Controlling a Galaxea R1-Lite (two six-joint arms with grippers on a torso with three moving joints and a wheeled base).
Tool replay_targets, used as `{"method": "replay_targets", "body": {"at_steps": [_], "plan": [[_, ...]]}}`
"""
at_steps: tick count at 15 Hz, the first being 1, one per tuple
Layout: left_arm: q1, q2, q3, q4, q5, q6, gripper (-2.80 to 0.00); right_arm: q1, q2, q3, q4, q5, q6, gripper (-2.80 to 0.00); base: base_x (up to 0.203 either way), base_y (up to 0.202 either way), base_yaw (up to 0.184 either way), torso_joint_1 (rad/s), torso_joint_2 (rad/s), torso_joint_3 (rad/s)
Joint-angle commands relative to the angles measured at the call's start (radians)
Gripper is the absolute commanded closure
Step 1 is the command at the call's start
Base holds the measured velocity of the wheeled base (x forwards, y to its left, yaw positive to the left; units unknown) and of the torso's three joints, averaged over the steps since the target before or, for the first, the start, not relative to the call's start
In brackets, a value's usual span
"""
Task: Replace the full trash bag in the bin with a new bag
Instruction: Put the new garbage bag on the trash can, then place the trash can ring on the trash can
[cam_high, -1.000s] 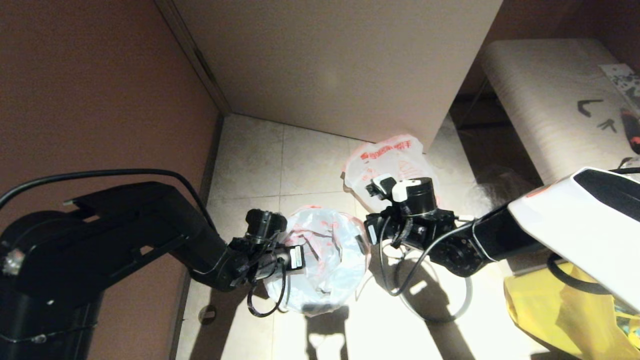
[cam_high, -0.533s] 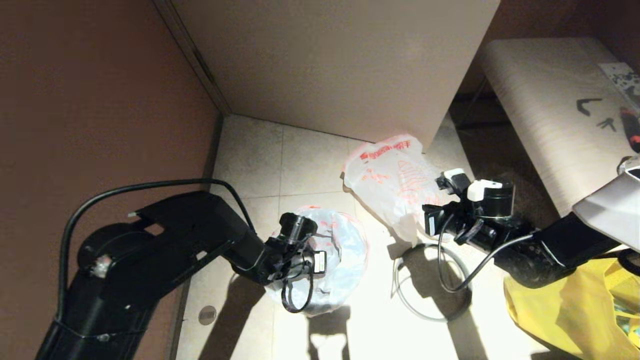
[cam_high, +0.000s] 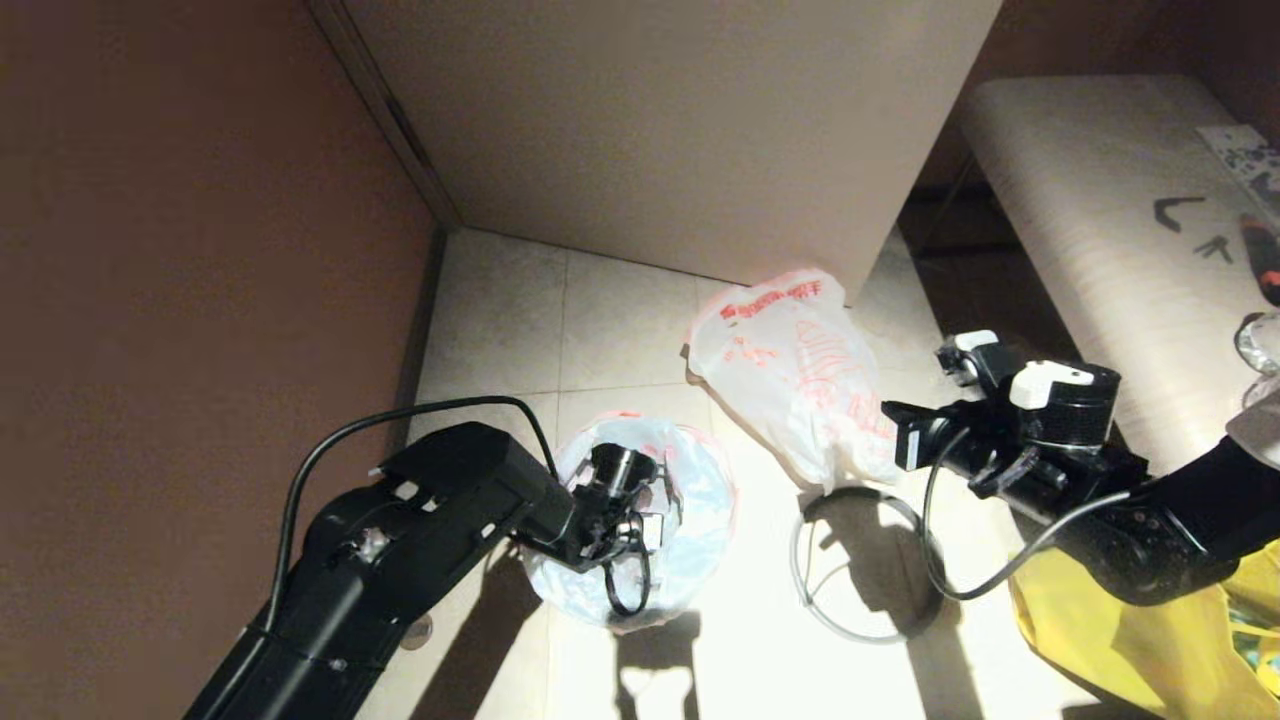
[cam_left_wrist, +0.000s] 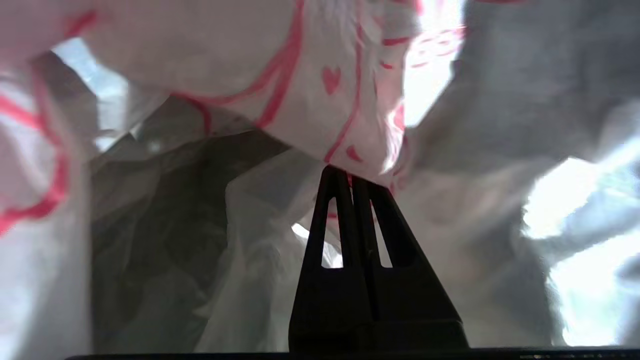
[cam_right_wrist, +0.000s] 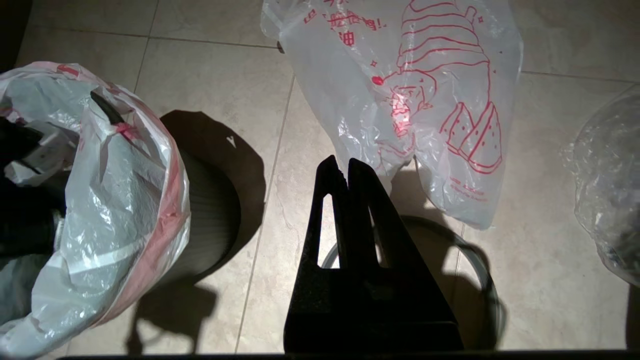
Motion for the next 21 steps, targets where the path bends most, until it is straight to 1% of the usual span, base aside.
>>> {"method": "replay_targets", "body": {"at_steps": [1,4,6,8,10,12,14,16,18,21], "plan": [[0.001,0.046,-0.023,0.0,0.012,-0.002,0.0,-0.02,-0.03,0.051,-0.029,0.014,0.0,0.0,0.0,0.0,0.0,0.0,0.0,0.0],[-0.001,0.053,-0.034,-0.007,0.016,-0.003,0.0,-0.038,-0.034,0.112,-0.046,0.047,0.0,0.0,0.0,0.0,0.0,0.0,0.0,0.0],[-0.001,0.076,-0.067,-0.009,0.048,-0.003,0.0,-0.038,-0.032,0.135,-0.046,0.047,-0.001,0.0,0.0,0.0,0.0,0.0,0.0,0.0],[-0.002,0.081,-0.077,-0.011,0.053,-0.005,0.0,-0.038,-0.036,0.162,-0.046,0.045,-0.005,0.0,0.0,0.0,0.0,0.0,0.0,0.0],[-0.004,0.071,-0.063,-0.014,0.057,-0.008,0.0,-0.036,-0.061,0.196,-0.044,0.04,-0.008,0.0,0.0,0.0,0.0,0.0,0.0,0.0],[-0.015,-0.004,0.009,-0.028,0.07,-0.01,0.0,-0.034,-0.091,0.254,-0.035,0.032,-0.013,0.0,0.0,0.0,0.0,0.0,0.0,0.0],[-0.039,-0.145,0.117,-0.05,0.074,-0.011,0.0,-0.034,-0.09,0.314,-0.011,-0.011,-0.032,0.0,0.0,0.0,0.0,0.0,0.0,0.0],[-0.066,-0.307,0.238,-0.058,0.093,-0.011,0.0,-0.037,-0.046,0.351,-0.006,-0.036,-0.064,0.0,0.0,0.0,0.0,0.0,0.0,0.0],[-0.088,-0.474,0.378,-0.059,0.118,-0.01,0.0,-0.045,-0.003,0.357,-0.008,-0.064,-0.104,0.0,0.0,0.0,0.0,0.0,0.0,0.0],[-0.104,-0.734,0.597,-0.057,0.165,-0.009,0.0,-0.058,0.073,0.327,-0.009,-0.067,-0.15,0.0,0.0,0.0,0.0,0.0,0.0,0.0]]}}
